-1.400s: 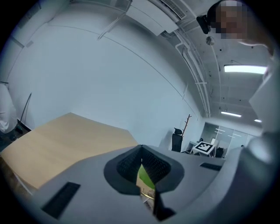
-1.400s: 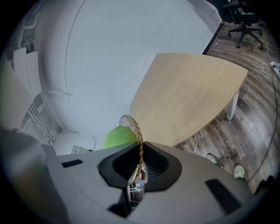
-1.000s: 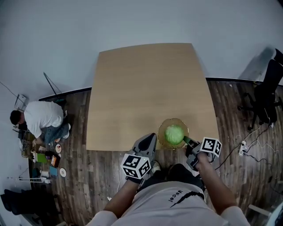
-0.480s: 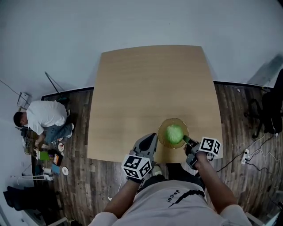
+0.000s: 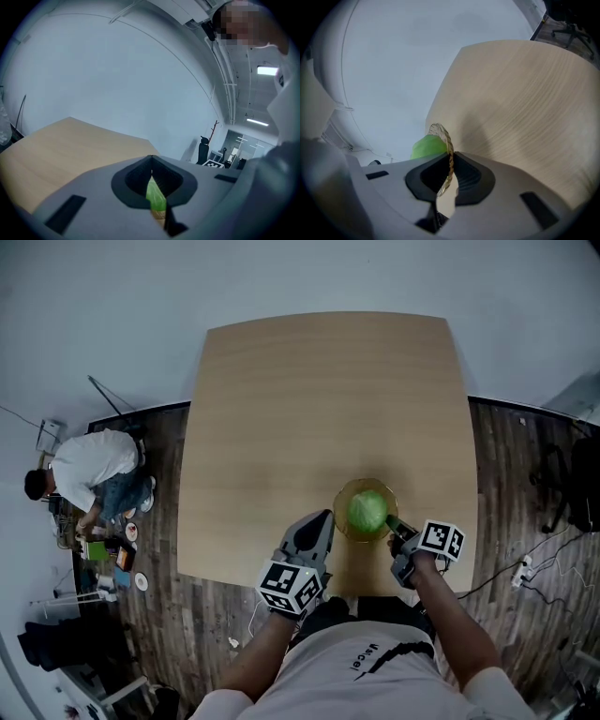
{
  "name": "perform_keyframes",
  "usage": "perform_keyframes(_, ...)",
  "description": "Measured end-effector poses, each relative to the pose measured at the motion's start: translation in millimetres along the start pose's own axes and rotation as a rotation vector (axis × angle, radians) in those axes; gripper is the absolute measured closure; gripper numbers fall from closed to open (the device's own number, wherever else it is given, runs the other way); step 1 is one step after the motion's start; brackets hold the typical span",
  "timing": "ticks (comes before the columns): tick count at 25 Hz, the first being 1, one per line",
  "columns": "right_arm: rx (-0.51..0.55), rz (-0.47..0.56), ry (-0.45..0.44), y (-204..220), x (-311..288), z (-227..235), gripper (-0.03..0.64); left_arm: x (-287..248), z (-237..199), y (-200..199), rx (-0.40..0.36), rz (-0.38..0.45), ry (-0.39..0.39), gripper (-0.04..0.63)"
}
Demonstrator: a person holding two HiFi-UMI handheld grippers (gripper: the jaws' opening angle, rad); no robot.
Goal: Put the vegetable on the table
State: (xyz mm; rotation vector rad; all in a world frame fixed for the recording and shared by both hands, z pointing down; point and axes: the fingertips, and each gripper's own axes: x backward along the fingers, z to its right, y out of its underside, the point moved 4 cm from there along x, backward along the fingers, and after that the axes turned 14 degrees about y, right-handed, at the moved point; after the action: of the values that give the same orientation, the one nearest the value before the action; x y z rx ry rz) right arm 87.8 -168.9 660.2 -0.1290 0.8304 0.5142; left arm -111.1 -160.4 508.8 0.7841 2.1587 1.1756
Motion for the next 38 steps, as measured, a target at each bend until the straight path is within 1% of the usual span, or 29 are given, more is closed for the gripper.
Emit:
perform_keyframes(10,-0.062,-0.031,0.052,-27,-51,35,0.583,-37,-23,9,0.030,-0.045,-0.039,0.581)
perform_keyframes(14,-0.075,-0.041,0.067,-30,-64,39,0.581,-43,-30,12,0.042,-0.057,-0.050,0.581)
perform_keyframes(20,-0.117,-0.030,0.081,-40,-75,41,0.579,-50,-35,15,0.054,-0.063,-0.061,0.581)
perform_keyframes(27,-0.153,-0.006,0.092,-59,-94,31,0.578,-50,-47,16,0.078,-0.060,-0.079,0.581)
perform_keyframes(30,-0.133,-0.017,0.120,-61,-99,30,0.578,-47,-48,17,0.081,-0.057,-0.084,0.581)
perform_keyframes(33,-0.054,-0.017,0.188,-64,-98,30,0.574,-44,-48,18,0.084,-0.052,-0.088,0.581)
perform_keyframes(36,0.022,0.002,0.237,-68,-93,28,0.551,-43,-48,17,0.088,-0.048,-0.087,0.582)
perform_keyframes(38,0.061,0.018,0.274,-71,-89,29,0.551,-43,-48,17,0.090,-0.048,-0.084,0.581)
